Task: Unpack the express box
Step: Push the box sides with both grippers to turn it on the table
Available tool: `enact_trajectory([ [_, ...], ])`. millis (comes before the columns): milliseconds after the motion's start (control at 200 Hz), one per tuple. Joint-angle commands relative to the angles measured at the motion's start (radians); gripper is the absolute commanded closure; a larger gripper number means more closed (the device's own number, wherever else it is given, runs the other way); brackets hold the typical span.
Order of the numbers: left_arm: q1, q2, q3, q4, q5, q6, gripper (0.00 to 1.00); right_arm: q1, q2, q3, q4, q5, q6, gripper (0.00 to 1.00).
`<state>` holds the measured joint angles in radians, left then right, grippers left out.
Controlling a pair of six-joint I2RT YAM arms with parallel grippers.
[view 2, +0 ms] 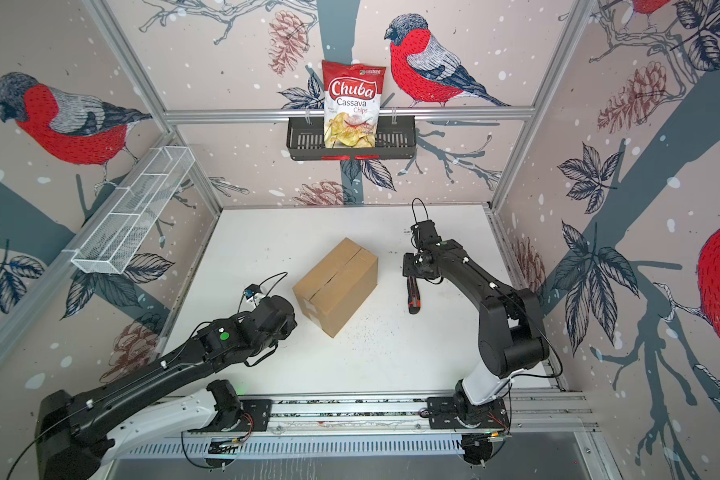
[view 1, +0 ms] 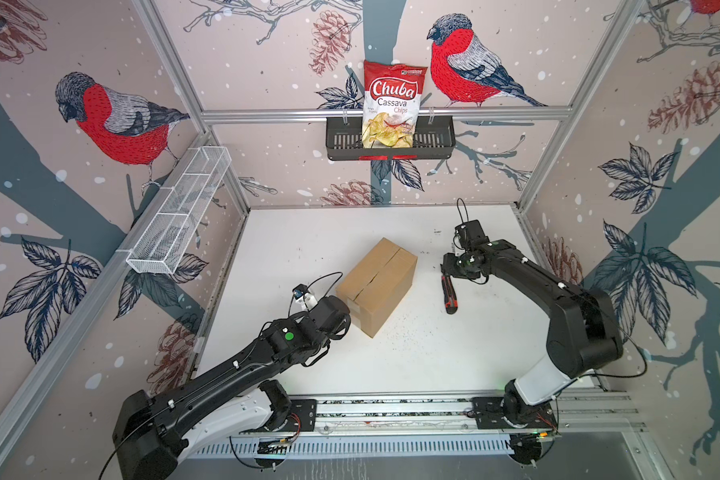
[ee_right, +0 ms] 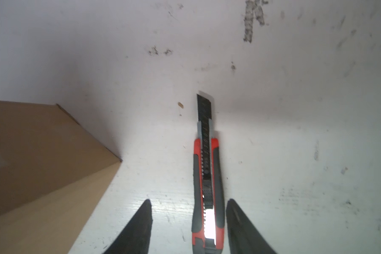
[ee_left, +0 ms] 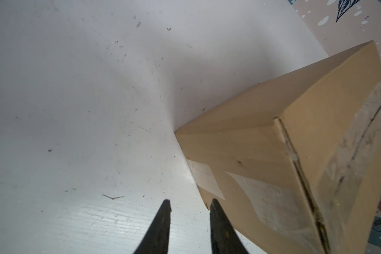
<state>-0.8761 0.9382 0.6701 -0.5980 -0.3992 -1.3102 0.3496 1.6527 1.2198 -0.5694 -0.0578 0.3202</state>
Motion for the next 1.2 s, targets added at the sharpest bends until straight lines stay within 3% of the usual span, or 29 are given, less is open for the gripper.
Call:
enact_trajectory([
  [0, -0.009, 0.024, -0.036, 0.149, -0.005, -0.027, 0.71, 0.002, 0.048, 0.066, 0.055, -0.066, -0.022, 0.53],
  [270, -0.011, 0.08, -0.073, 0.258, -0.019, -0.031, 0.73, 0.025, 0.165, 0.186, 0.095, -0.201, -0.066, 0.56],
  [475, 0.008, 0.067, -0.126, 0.289, -0.104, -0.018, 0.72, 0.085, 0.163, 0.148, 0.139, -0.229, -0.07, 0.58],
  [801, 0.221, 0.055, -0.189, 0.45, 0.038, 0.144, 0.71, 0.169, -0.01, -0.049, 0.208, -0.266, -0.022, 0.58],
  [1191, 0.416, 0.28, -0.038, 0.564, 0.151, 0.366, 0.68, 0.335, -0.327, -0.314, 0.214, -0.232, 0.106, 0.58],
])
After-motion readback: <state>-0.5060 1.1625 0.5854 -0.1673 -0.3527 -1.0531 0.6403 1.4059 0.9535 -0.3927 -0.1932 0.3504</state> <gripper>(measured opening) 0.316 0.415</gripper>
